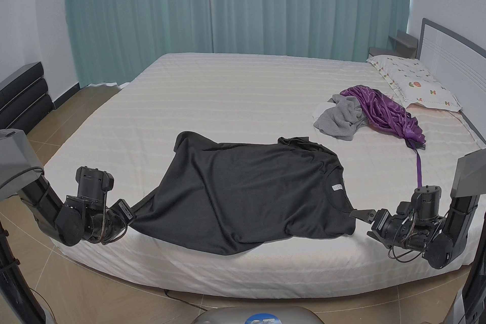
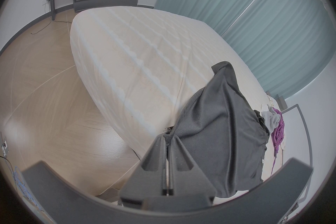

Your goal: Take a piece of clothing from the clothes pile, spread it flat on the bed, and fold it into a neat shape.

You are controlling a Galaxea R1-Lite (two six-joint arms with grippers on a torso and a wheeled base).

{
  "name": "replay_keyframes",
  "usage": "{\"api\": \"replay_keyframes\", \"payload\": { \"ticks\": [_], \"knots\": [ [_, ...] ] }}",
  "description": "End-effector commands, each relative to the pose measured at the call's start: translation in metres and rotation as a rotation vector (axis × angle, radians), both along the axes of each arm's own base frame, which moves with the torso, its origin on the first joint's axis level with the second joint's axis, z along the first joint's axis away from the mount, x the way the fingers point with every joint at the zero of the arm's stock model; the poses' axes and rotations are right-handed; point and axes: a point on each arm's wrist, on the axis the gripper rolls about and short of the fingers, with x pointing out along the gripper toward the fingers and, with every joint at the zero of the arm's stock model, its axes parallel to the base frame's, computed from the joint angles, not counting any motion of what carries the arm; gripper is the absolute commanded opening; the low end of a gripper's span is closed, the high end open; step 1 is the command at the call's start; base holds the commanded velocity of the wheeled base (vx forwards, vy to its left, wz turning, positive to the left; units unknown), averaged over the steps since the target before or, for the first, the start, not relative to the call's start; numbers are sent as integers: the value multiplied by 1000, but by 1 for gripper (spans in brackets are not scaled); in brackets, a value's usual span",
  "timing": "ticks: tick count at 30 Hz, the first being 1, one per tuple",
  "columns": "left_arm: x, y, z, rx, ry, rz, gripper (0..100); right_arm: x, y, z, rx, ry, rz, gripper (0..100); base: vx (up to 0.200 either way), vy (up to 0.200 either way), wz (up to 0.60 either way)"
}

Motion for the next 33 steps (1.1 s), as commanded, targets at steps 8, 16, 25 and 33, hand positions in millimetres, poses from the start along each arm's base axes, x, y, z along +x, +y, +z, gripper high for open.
{"api": "replay_keyframes", "payload": {
  "ticks": [8, 16, 25, 33],
  "knots": [
    [3, 5, 1, -6, -11, 20, 0, 15, 17, -27, -26, 45, 35, 0, 0, 0, 0],
    [4, 5, 1, -10, -14, 20, 0, 30, 21, -33, -41, 13, 32, 0, 0, 0, 0],
    [10, 7, 0, -32, -23, 45, 0, 62, 19, -16, -24, -107, -5, 0, 0, 0, 0],
    [21, 11, 2, -98, -49, 114, 0, 112, 22, 3, -41, -168, -74, 0, 0, 0, 0]
  ]
}}
